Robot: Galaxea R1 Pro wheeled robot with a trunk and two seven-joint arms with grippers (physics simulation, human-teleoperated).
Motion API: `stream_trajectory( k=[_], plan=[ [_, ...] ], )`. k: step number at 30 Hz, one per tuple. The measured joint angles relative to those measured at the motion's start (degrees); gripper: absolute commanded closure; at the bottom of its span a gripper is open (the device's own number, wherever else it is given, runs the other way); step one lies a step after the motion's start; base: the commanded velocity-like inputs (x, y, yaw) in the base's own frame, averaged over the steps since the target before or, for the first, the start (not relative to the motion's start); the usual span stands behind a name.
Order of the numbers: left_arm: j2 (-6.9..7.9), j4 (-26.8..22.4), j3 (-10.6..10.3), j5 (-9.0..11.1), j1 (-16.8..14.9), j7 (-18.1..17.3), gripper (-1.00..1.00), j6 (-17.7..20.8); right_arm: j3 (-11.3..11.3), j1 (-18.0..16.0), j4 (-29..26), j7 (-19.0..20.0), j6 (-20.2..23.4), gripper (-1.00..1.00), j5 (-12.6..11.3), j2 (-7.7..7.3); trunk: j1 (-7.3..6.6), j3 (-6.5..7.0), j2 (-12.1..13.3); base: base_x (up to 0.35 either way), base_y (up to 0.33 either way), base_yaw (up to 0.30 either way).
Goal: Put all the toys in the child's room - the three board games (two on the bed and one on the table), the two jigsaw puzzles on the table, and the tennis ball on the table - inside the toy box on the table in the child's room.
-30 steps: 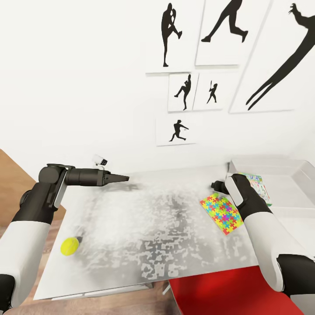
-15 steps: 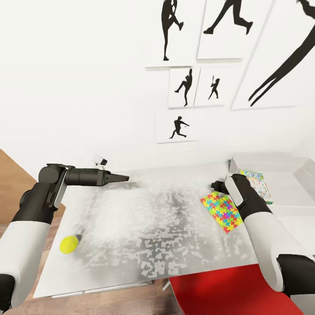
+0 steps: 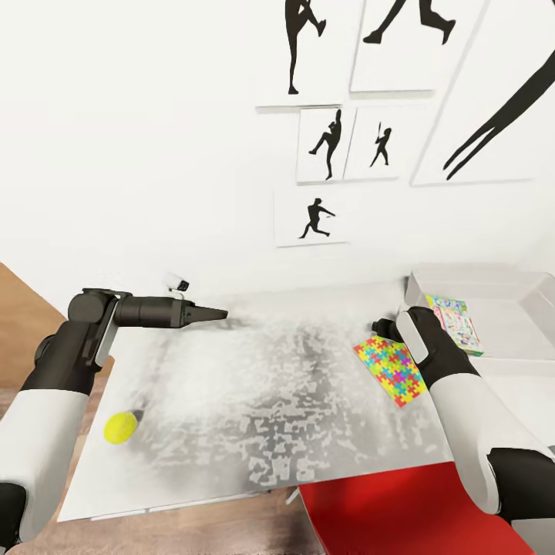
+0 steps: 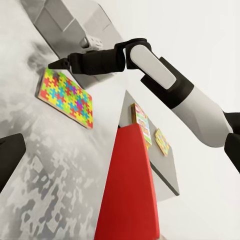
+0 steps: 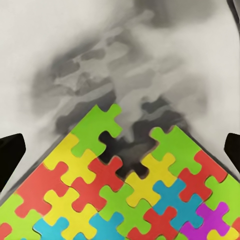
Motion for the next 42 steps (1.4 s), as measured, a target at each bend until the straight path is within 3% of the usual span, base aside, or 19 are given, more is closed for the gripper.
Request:
stream_trajectory(
  k=[25,42],
  plan=[
    [0.00,0.00,-0.03,0.00,0.00,0.00,-1.00,0.00,0.00,0.01,0.00,0.00,-0.08,-1.00,-0.08,-0.09,0.00,-2.30,0.00,0.000,0.000,0.000],
    [0.00,0.00,-0.03,0.01,0.00,0.00,-1.00,0.00,0.04,0.01,0.00,0.00,-0.09,-1.00,-0.08,-0.05,0.00,-2.43,-0.01,-0.036,0.000,0.000]
  ],
)
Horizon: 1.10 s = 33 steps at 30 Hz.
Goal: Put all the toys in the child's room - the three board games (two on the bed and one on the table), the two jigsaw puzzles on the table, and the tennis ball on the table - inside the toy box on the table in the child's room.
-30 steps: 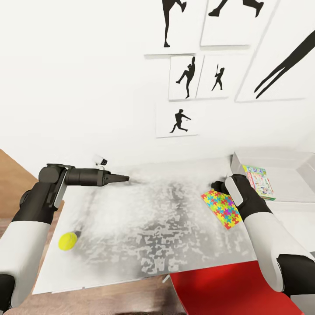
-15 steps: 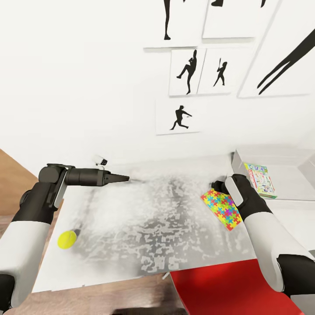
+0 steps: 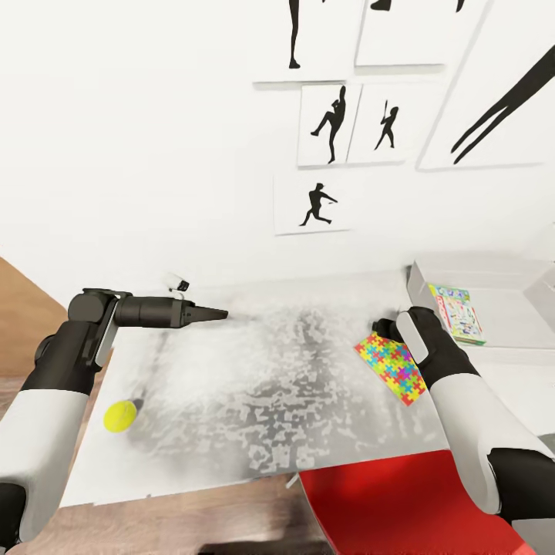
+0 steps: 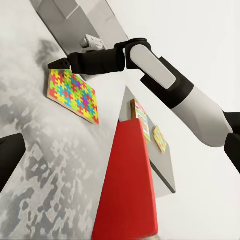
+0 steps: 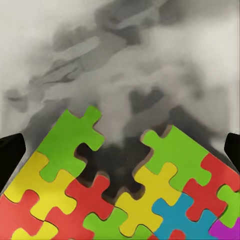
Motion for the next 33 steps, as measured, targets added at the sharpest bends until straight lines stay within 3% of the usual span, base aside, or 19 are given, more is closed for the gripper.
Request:
stream_trajectory(
  k=[6,23,33],
  plan=[
    [0.00,-0.01,0.00,0.00,0.00,0.01,-1.00,0.00,0.05,0.00,0.01,0.01,-0.01,-1.00,0.00,0.00,0.00,0.00,0.00,-0.074,0.061,0.000],
    [0.00,0.08,0.00,-0.06,0.00,0.02,-1.00,0.00,0.06,0.00,0.01,0.01,-0.01,-1.00,0.03,0.14,0.01,0.00,0.00,-0.144,0.226,0.000],
    [0.01,0.09,-0.03,-0.01,0.00,0.00,-1.00,0.00,0.03,0.00,0.00,0.00,-0.10,-1.00,0.03,0.22,0.00,0.00,0.00,-0.148,0.044,0.000]
  ],
)
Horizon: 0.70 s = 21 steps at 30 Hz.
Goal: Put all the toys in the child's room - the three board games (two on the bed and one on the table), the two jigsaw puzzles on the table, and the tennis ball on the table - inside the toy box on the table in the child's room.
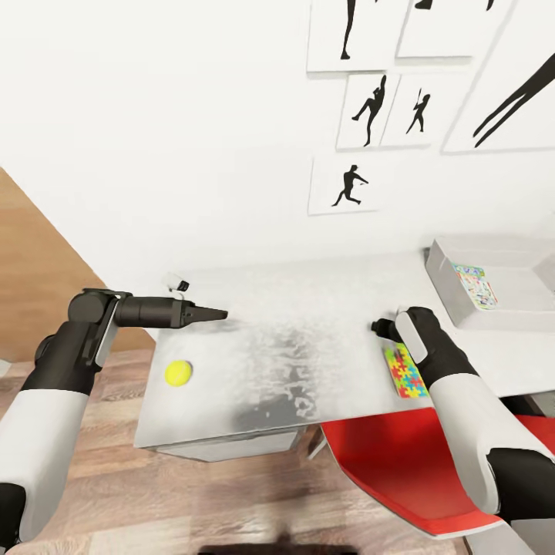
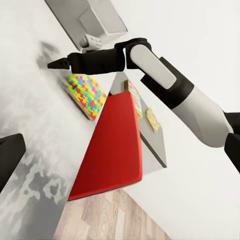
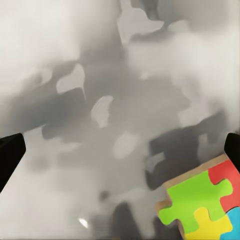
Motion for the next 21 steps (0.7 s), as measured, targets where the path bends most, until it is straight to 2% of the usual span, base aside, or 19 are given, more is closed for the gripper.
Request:
stream_trajectory(
  k=[8,11,21],
  plan=[
    [0.03,0.00,-0.01,0.00,0.00,0.00,-1.00,0.00,-0.11,0.00,-0.01,-0.18,-2.38,-1.00,0.27,0.45,0.00,0.00,0.00,-0.005,0.001,0.000],
    [0.06,0.00,0.02,0.00,0.00,0.00,-1.00,0.00,-0.22,0.00,-0.44,-0.31,-2.66,-1.00,1.61,0.60,0.00,0.00,0.00,0.000,0.000,0.000],
    [0.07,0.00,0.00,0.06,0.00,0.00,-1.00,0.05,-0.26,0.01,-7.32,-0.57,-1.71,-1.00,2.51,0.61,0.00,0.00,0.00,-0.002,0.000,0.000]
  ],
)
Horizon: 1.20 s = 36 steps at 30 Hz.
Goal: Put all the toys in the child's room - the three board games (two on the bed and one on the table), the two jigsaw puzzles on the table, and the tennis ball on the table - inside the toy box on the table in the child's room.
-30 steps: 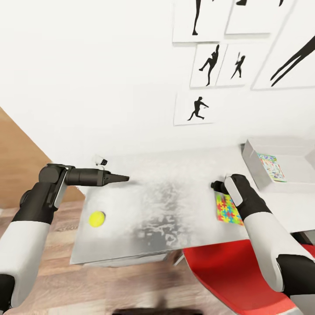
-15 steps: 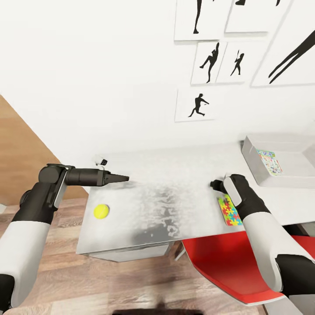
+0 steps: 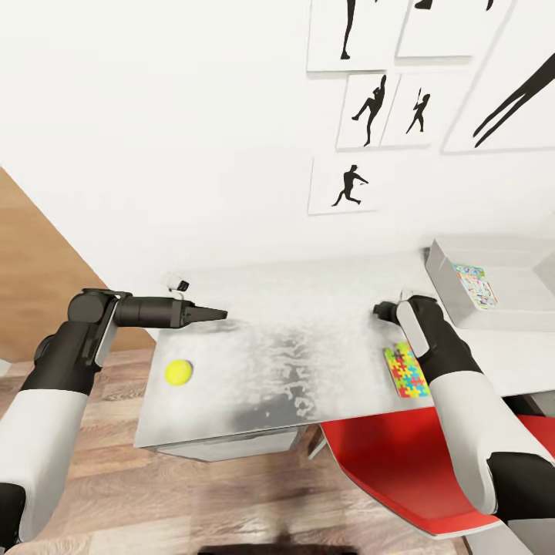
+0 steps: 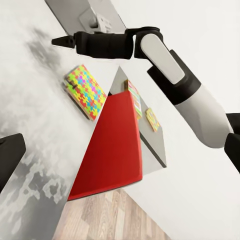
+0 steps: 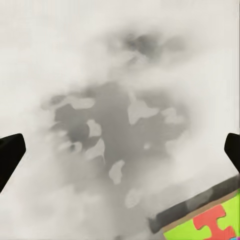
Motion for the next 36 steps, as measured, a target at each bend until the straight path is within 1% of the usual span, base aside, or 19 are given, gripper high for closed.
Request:
stream_trajectory(
  k=[8,15,22,32,36],
  plan=[
    [0.01,-0.07,-0.05,0.04,0.00,0.00,-1.00,0.11,0.05,-0.03,-2.28,-0.02,2.29,-1.00,0.02,-0.52,0.01,0.00,0.00,-0.107,-0.117,0.000],
    [0.00,-0.08,0.02,0.02,0.00,0.00,-1.00,0.19,-0.02,-0.02,-2.80,-0.04,2.47,-1.00,0.09,-0.81,0.00,0.00,0.00,-0.043,-0.077,0.000],
    [0.00,-0.08,0.03,0.03,0.00,0.00,-1.00,0.21,-0.17,-0.03,-2.40,-0.19,2.44,-1.00,-0.05,-1.15,0.00,0.00,0.00,-0.004,-0.166,0.000],
    [0.00,-0.09,0.03,0.02,0.00,0.00,-1.00,0.21,-0.25,-0.01,-2.13,-0.21,2.43,-1.00,-0.21,-2.67,0.00,0.00,0.00,0.000,-0.022,0.000],
    [-0.02,-0.08,-0.03,0.04,0.00,0.00,-1.00,0.21,-0.32,0.00,-1.03,-0.24,2.35,-1.00,-0.23,-3.36,0.00,0.00,0.00,0.000,-0.172,0.000]
  ],
)
